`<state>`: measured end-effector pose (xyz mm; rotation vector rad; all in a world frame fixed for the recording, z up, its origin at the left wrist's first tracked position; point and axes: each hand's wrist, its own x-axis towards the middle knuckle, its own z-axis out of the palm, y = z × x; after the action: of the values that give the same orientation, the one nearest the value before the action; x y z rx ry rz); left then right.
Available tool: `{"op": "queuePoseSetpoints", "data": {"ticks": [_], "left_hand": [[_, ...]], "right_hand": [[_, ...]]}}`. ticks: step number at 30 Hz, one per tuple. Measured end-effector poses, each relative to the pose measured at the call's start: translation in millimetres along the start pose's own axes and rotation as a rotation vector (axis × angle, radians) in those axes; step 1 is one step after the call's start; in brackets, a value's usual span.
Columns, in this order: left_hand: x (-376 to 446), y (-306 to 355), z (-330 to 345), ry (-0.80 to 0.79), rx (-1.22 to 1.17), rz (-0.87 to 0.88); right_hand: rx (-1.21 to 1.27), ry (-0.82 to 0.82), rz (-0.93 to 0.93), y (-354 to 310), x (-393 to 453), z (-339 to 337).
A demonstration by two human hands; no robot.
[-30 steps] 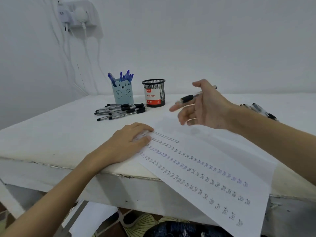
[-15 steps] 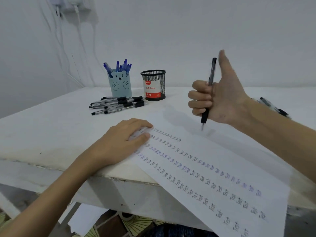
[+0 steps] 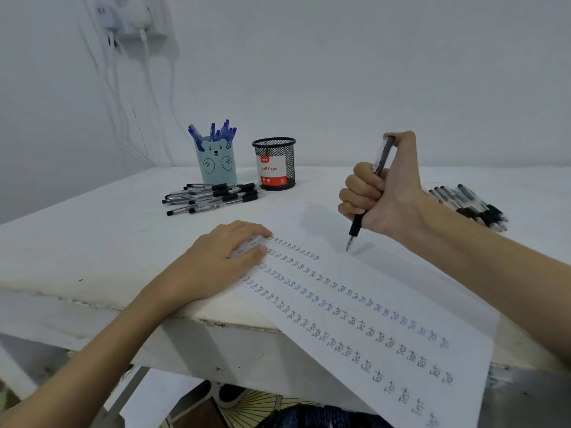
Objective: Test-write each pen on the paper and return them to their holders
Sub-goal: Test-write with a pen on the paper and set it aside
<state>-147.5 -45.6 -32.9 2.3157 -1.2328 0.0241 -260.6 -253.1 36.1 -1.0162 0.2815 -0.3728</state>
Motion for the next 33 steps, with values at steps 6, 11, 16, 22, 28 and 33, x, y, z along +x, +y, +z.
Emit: {"op": "queuePoseSetpoints", "data": {"ticks": [6,11,16,22,28,33], "left_hand": [[0,-4,1,0.006,-0.006,0.011],[0,-2,1,0.007,-0.009,0.008],[0,-1,0,-0.002,-0.004,-0.003],[0,-3,0,0.001,-0.003,0.006],[0,-2,0,-0.002,0.002,-0.001],[-1,1,-2,-0.011,0.004,-0.015]], "right_hand": [[0.062,-0.092,0.030,-2,0,4],[0.054,-0.108,0.014,0,1,4],[0.016,-0.132,0.024,1,0,6],[-0.293,-0.212,-0.030,7,9,7],[-0.598,-0.177,0.005,21,10,0],[-0.378,-0.190,0.041,30,6,-3]]}}
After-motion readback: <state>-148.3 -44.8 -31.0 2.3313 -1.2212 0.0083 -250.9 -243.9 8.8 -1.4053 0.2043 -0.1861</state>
